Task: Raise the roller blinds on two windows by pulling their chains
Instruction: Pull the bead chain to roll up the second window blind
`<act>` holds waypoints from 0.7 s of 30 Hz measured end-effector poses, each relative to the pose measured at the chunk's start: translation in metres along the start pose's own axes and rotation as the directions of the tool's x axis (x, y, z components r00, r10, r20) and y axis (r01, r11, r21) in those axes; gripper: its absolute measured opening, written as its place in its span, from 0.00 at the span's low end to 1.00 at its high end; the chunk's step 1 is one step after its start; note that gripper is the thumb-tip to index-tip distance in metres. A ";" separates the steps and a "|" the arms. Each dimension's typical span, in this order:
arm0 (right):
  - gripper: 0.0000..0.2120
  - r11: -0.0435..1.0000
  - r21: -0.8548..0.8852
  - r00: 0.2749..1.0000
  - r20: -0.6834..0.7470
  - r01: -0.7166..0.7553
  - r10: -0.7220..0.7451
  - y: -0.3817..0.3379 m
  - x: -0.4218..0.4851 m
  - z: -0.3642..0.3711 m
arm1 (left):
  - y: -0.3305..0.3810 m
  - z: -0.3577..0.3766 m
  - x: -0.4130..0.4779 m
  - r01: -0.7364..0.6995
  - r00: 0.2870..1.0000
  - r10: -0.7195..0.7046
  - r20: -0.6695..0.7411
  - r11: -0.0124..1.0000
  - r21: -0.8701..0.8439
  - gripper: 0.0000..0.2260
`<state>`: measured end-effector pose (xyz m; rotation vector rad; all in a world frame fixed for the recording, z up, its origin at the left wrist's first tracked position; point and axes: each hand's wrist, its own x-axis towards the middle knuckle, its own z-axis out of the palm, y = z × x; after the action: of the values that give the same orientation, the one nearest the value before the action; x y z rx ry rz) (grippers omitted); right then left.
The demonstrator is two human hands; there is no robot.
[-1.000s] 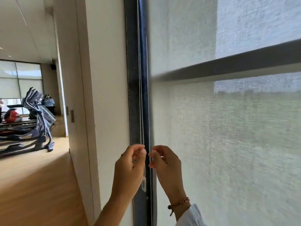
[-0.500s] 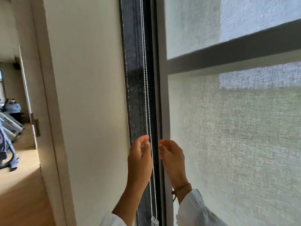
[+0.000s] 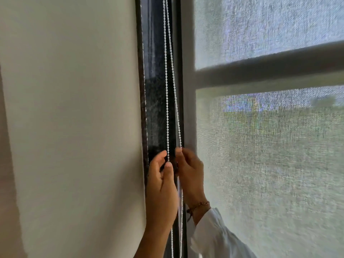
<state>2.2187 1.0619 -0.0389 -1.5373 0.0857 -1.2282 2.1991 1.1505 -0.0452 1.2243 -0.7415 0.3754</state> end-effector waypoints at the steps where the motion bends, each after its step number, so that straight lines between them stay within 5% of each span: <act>1: 0.13 0.999 -0.018 0.998 -0.061 0.029 -0.030 -0.004 0.001 -0.004 | 0.002 0.001 0.002 -0.004 1.000 0.004 -0.012 1.000 -0.025 0.13; 6: 0.26 0.970 -0.169 0.924 -0.314 0.174 -0.220 -0.021 -0.021 -0.021 | 0.018 0.010 0.014 -0.017 0.995 0.034 0.097 0.986 -0.164 0.11; 14: 0.17 0.876 -0.378 0.847 -0.318 0.299 -0.427 -0.039 -0.073 -0.033 | 0.043 0.019 0.044 0.076 0.953 0.011 0.303 0.959 -0.272 0.10; 18: 0.22 0.808 -0.446 0.791 -0.292 0.384 -0.538 -0.060 -0.100 -0.038 | 0.062 0.031 0.050 0.041 0.948 0.015 0.317 0.985 -0.168 0.13; 21: 0.28 0.737 -0.539 0.767 -0.235 0.408 -0.597 -0.079 -0.125 -0.041 | 0.084 0.043 0.042 0.149 0.894 -0.074 0.441 0.979 -0.137 0.19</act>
<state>2.0906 1.1423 -0.0654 -1.7559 0.2424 -2.0892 2.1631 1.1316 0.0497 1.1962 -1.0573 -0.0646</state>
